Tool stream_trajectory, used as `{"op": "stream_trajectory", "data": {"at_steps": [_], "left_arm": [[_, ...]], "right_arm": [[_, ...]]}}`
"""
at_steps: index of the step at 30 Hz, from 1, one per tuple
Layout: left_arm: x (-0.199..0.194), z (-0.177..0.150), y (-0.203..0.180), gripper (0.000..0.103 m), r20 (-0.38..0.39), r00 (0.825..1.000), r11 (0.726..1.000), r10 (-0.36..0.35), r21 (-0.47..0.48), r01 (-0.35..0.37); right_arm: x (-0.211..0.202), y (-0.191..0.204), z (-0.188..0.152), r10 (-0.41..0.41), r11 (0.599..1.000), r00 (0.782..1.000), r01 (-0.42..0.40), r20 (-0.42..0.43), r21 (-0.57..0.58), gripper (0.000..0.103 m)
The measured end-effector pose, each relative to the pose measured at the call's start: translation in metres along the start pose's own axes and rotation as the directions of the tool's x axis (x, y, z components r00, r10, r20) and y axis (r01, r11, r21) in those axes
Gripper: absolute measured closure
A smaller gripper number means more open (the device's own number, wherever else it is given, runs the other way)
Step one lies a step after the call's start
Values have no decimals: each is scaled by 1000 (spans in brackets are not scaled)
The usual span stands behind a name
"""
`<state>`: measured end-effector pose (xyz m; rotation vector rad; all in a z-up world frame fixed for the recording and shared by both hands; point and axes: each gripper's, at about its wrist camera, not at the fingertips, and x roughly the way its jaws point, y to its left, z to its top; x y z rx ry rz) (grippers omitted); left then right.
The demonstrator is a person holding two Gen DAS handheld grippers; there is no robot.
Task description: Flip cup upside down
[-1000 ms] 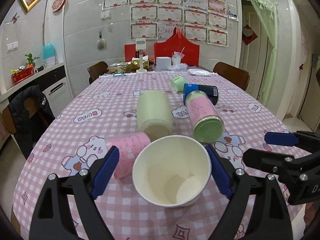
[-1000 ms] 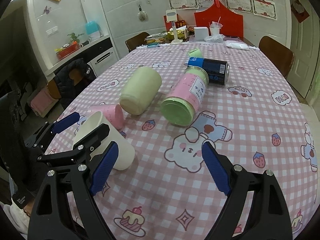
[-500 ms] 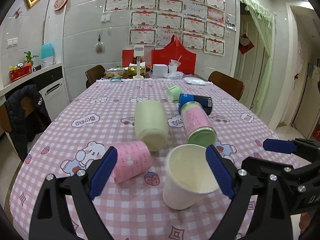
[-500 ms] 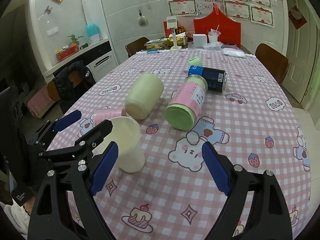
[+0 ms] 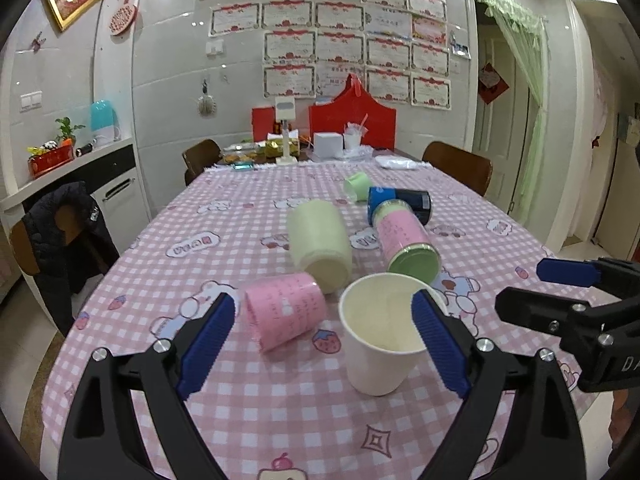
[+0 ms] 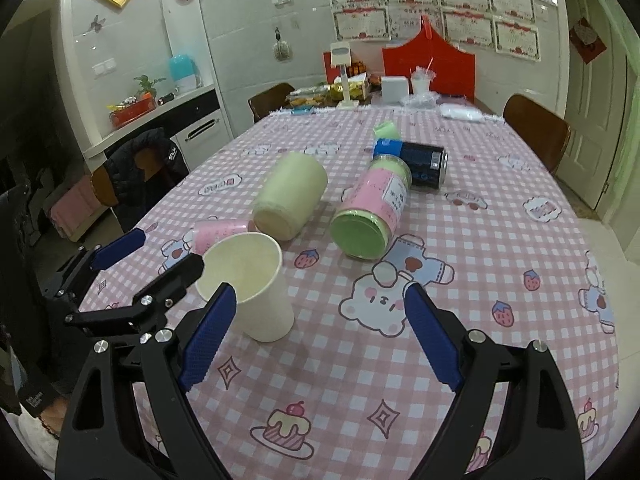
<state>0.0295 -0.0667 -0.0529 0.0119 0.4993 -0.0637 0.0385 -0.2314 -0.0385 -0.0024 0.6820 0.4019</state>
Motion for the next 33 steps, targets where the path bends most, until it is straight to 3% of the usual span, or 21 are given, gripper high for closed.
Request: {"op": "stream_trajectory", "data": {"at_steps": [6, 15, 27, 33], "left_arm": [[-28, 2, 8, 15, 59, 997, 999, 41, 10, -42], [-67, 5, 21, 15, 165, 982, 996, 88, -1, -89], [-96, 4, 23, 15, 283, 952, 993, 114, -17, -114], [-103, 2, 20, 15, 323, 938, 992, 124, -13, -126]], "right_arm": [[-24, 19, -2, -65, 997, 991, 71, 119, -43, 14], [-45, 42, -7, -132, 984, 943, 163, 306, -78, 8], [-55, 43, -22, -181, 974, 885, 221, 429, -45, 8], [-55, 42, -26, -182, 974, 881, 221, 437, -40, 8]]}}
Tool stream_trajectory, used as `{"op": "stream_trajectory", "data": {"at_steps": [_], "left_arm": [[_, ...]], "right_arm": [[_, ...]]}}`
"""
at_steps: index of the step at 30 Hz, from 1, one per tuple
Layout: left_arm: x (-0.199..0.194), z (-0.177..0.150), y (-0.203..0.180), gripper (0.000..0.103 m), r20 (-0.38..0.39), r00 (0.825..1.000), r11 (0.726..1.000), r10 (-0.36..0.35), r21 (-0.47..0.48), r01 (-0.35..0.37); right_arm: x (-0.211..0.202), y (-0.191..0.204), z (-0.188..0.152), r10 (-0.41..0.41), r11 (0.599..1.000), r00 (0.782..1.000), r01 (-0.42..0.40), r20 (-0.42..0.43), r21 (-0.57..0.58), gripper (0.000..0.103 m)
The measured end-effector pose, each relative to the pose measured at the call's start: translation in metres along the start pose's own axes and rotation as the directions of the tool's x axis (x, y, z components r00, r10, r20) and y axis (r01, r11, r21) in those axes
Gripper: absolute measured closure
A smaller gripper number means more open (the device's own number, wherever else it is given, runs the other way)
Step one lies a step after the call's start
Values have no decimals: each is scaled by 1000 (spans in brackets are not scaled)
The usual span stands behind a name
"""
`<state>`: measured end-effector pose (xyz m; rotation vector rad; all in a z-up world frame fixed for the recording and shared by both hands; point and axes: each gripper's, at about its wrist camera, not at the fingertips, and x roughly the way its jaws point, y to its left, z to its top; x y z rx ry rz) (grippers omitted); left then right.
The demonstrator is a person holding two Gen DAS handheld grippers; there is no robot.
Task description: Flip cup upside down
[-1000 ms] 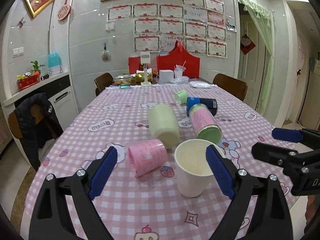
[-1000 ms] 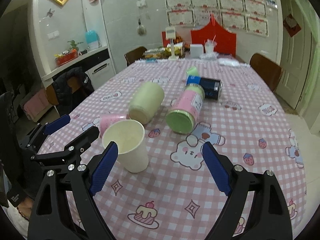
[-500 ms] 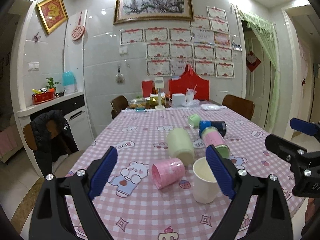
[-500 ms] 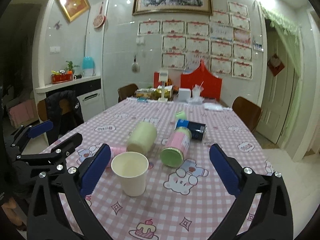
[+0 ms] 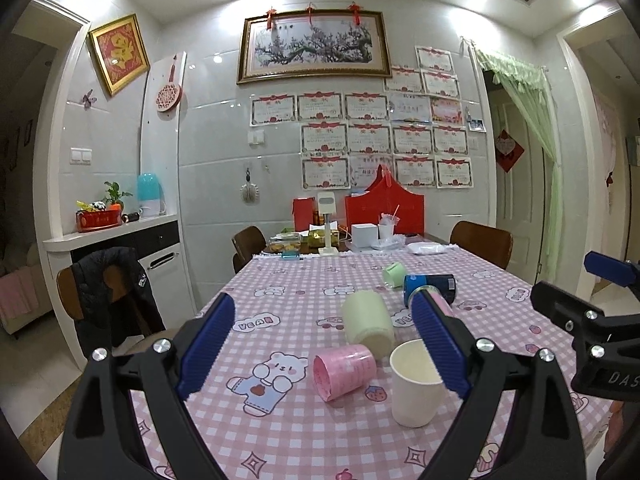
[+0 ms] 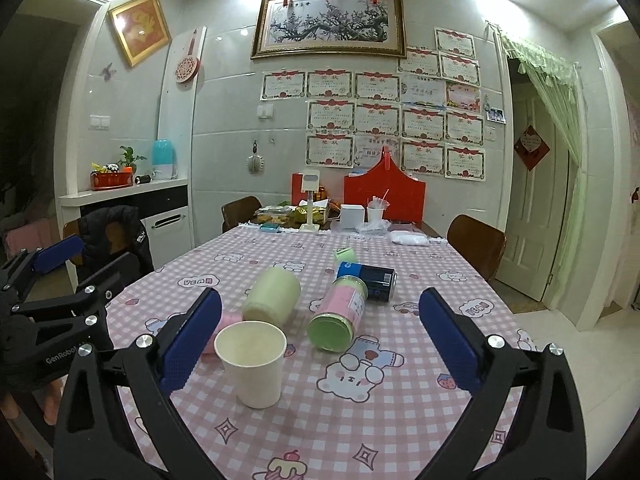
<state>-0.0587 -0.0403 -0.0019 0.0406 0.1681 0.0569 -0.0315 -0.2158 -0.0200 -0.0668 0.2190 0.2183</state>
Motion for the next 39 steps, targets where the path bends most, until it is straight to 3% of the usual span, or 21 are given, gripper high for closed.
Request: {"op": "stream_trajectory", "data": {"at_steps": [39], "left_arm": [[6, -3, -8, 14, -5, 1000, 1000, -2, 19, 2]], "right_arm": [[1, -4, -4, -7, 1000, 1000, 7, -1, 17, 8]]}}
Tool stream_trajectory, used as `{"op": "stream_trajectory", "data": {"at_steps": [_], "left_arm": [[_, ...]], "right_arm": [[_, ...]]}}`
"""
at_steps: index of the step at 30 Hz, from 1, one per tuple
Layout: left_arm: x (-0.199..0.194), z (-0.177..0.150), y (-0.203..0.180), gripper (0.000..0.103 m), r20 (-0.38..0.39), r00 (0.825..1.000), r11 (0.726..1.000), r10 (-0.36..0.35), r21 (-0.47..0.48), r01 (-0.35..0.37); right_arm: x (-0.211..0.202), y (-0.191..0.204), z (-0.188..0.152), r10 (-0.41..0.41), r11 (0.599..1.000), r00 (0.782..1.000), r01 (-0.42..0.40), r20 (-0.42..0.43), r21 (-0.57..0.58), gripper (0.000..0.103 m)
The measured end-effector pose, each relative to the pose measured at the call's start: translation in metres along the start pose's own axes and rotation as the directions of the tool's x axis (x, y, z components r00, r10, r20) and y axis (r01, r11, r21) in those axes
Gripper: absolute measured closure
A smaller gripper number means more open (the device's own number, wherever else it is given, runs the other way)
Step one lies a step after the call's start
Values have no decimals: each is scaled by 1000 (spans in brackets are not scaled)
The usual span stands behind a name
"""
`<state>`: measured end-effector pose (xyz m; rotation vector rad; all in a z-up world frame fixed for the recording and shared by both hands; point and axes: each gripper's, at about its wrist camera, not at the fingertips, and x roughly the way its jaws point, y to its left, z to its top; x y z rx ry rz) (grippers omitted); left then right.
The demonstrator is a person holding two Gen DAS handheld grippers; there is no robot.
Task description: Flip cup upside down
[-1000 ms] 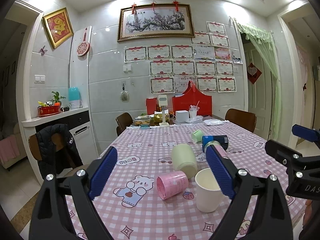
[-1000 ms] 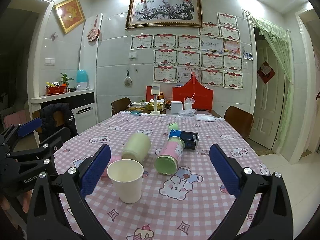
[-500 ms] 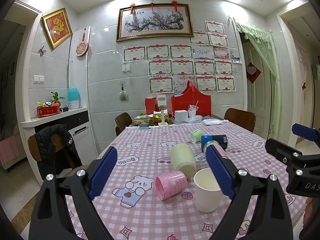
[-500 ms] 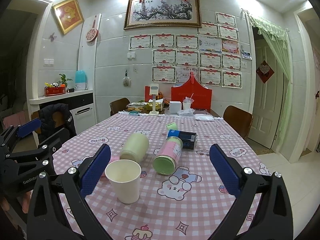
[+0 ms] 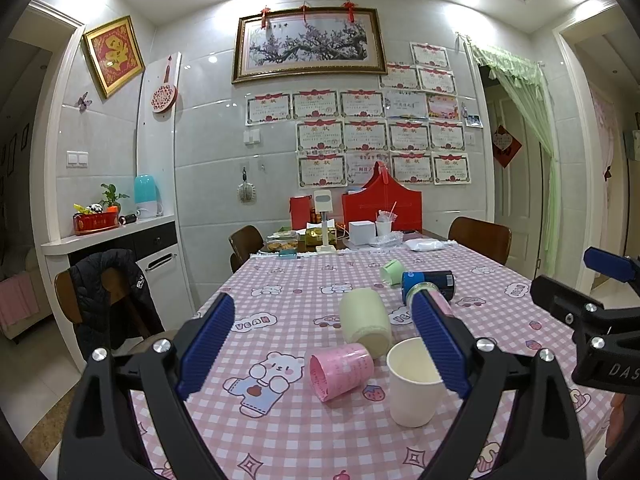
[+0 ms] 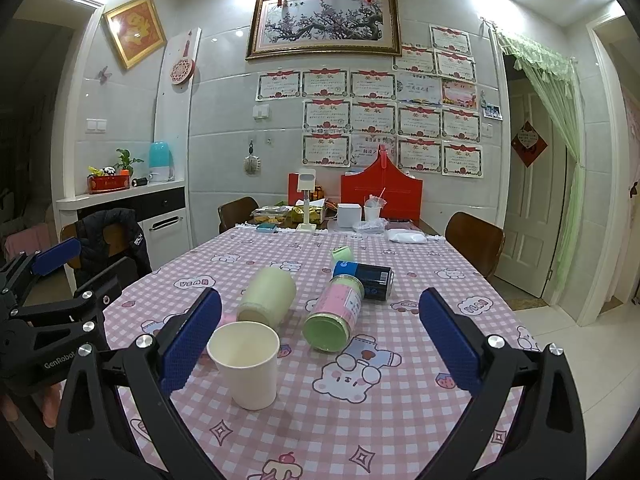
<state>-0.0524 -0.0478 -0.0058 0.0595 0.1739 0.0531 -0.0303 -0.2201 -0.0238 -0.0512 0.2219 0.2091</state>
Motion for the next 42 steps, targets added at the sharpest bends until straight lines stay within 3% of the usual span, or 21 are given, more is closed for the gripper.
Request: {"op": "stream_trajectory", "data": {"at_steps": [42], "left_arm": [[17, -5, -1, 14, -3, 1000, 1000, 14, 14, -14]], "right_arm": [[15, 3, 0, -7, 1000, 1000, 7, -9, 16, 8]]}}
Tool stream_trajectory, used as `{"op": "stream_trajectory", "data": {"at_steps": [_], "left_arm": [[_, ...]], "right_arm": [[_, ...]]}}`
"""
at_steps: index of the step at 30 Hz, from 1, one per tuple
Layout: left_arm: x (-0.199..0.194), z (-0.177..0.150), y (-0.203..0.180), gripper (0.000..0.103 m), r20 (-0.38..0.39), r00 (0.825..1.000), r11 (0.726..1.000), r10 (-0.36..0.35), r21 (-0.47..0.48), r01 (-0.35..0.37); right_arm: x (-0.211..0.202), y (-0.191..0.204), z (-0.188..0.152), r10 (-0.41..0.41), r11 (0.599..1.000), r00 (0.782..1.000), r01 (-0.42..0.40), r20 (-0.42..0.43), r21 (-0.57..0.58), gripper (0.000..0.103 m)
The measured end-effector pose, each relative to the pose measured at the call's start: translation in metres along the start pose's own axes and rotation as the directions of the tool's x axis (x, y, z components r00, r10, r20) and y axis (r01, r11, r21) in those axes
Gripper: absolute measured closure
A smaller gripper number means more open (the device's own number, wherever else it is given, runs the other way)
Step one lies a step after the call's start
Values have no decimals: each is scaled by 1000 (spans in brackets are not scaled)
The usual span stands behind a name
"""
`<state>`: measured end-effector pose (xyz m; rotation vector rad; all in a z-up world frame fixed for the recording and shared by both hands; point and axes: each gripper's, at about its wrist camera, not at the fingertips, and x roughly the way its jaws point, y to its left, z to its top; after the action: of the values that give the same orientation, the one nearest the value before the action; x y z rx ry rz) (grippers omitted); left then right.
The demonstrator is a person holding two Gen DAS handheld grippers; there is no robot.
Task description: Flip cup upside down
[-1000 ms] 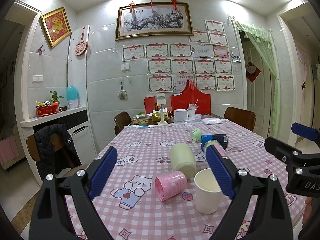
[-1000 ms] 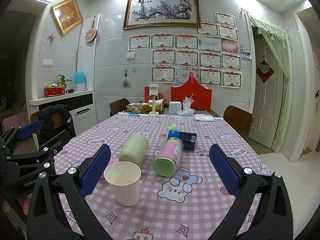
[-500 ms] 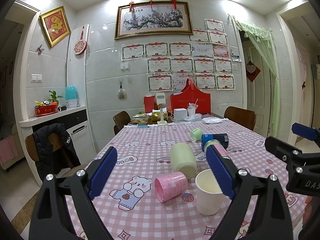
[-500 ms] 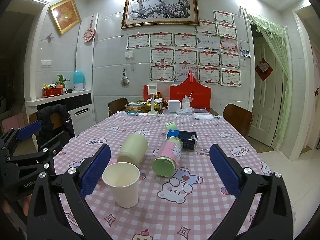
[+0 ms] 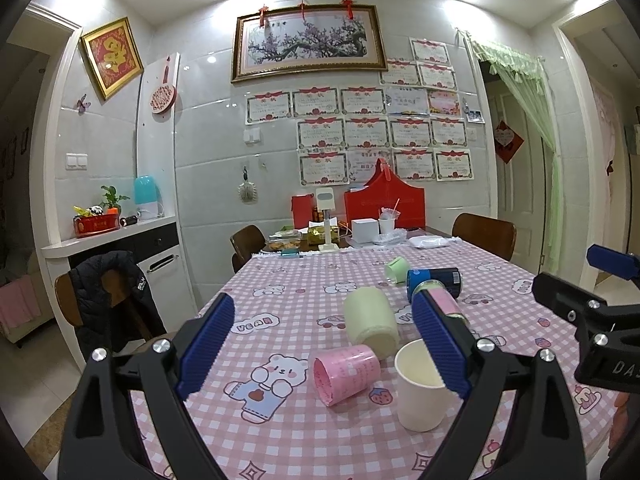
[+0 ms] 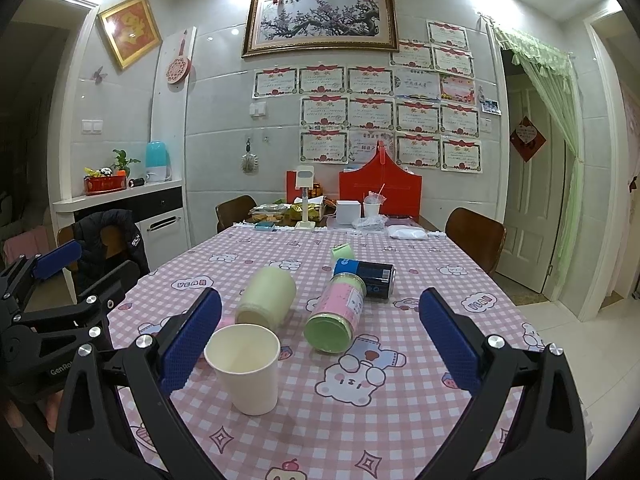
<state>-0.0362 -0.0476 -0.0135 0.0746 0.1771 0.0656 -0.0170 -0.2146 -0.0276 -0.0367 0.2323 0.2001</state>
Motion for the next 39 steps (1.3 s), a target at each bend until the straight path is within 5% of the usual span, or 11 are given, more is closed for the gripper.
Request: {"op": "stream_trajectory", "data": {"at_steps": [39], "left_arm": [[4, -3, -1, 14, -9, 1000, 1000, -1, -3, 1]], "right_arm": [[12, 4, -3, 8, 1000, 1000, -8, -10, 16, 8]]}}
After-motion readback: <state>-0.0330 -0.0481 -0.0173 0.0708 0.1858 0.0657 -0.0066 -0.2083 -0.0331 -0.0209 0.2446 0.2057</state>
